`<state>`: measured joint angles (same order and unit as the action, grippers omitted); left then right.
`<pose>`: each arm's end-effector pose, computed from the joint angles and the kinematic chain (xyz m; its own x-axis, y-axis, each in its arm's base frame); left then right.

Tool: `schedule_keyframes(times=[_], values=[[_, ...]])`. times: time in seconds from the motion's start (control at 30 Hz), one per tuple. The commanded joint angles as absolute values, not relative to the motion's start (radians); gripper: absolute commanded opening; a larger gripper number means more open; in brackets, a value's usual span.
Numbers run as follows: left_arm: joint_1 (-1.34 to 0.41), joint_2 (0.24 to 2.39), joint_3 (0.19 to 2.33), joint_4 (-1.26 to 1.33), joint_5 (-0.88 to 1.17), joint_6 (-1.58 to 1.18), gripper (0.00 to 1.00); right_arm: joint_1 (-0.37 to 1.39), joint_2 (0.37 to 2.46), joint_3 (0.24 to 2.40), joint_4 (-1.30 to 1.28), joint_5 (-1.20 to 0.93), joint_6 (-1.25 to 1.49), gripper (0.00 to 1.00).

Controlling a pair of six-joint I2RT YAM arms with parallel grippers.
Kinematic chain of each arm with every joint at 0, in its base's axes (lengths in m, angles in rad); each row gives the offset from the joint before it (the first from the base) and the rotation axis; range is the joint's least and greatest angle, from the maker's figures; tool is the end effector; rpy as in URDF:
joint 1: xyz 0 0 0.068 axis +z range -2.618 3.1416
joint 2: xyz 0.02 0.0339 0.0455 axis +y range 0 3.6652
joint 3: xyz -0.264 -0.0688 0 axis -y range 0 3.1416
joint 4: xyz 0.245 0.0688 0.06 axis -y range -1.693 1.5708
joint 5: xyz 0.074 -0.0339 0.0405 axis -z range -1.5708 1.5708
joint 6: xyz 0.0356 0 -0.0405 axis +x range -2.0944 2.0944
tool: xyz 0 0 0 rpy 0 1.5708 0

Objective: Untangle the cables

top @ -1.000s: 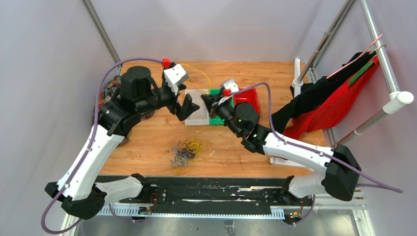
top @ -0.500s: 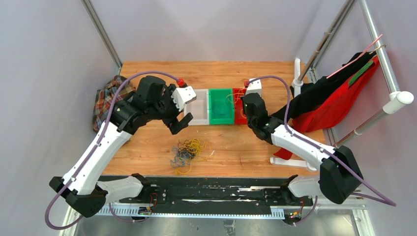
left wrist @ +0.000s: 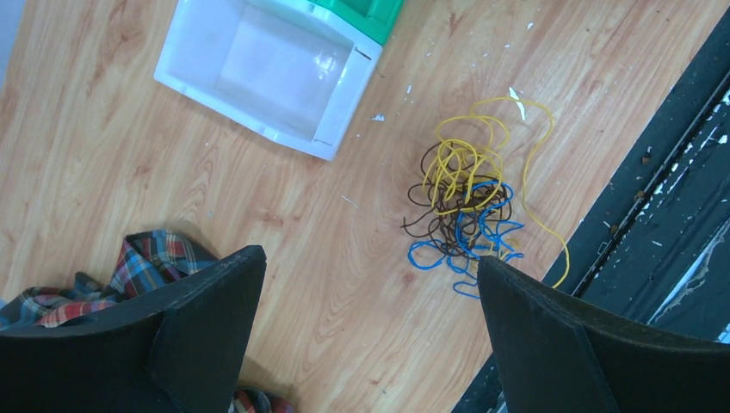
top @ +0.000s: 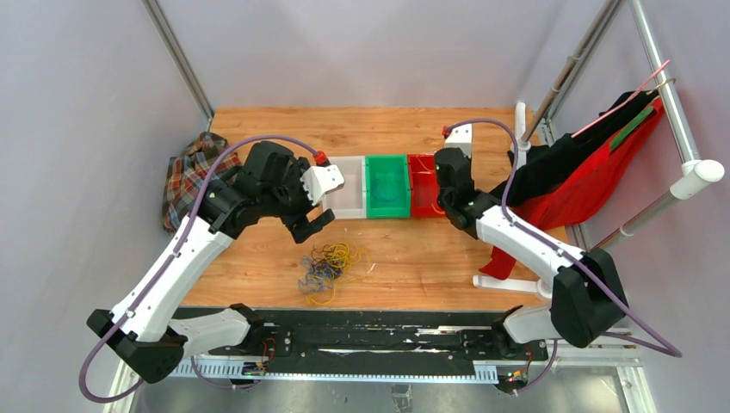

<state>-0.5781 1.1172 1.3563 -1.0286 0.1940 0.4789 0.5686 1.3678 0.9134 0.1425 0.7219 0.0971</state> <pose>0.1678 -0.1177 0.3898 -0.2283 0.6888 -0.6881 0.8508 0.4847 0.2030 0.2731 0.1466 0.2875 -0.2452 -0.0703 -0.9669 0.1503 0.9825 -0.1096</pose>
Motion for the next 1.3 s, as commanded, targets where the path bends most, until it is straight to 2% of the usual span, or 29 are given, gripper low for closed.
schedule_keyframes(times=[0.0, 0.13, 0.43, 0.87, 1.03, 1.27], values=[[-0.573, 1.098, 1.354, -1.025, 0.192, 0.492, 0.98, 0.545, 1.402, 1.008, 0.276, 0.709, 0.023, 0.01], [-0.573, 1.089, 1.354, -1.025, 0.195, 0.494, 0.98, 0.541, 1.465, 1.027, 0.416, 0.715, -0.074, 0.01], [-0.573, 1.056, 1.322, -1.025, 0.205, 0.497, 0.98, 0.529, 1.595, 1.011, 0.548, 0.679, -0.099, 0.01], [-0.573, 1.089, 1.350, -1.023, 0.218, 0.481, 0.98, 0.529, 1.503, 0.780, 0.446, 0.586, 0.033, 0.01], [-0.574, 1.085, 1.353, -1.025, 0.222, 0.472, 0.98, 0.529, 1.568, 0.881, 0.303, 0.562, 0.048, 0.01], [-0.574, 1.087, 1.333, -1.027, 0.160, 0.479, 0.98, 0.513, 1.770, 1.107, 0.104, 0.536, 0.115, 0.01]])
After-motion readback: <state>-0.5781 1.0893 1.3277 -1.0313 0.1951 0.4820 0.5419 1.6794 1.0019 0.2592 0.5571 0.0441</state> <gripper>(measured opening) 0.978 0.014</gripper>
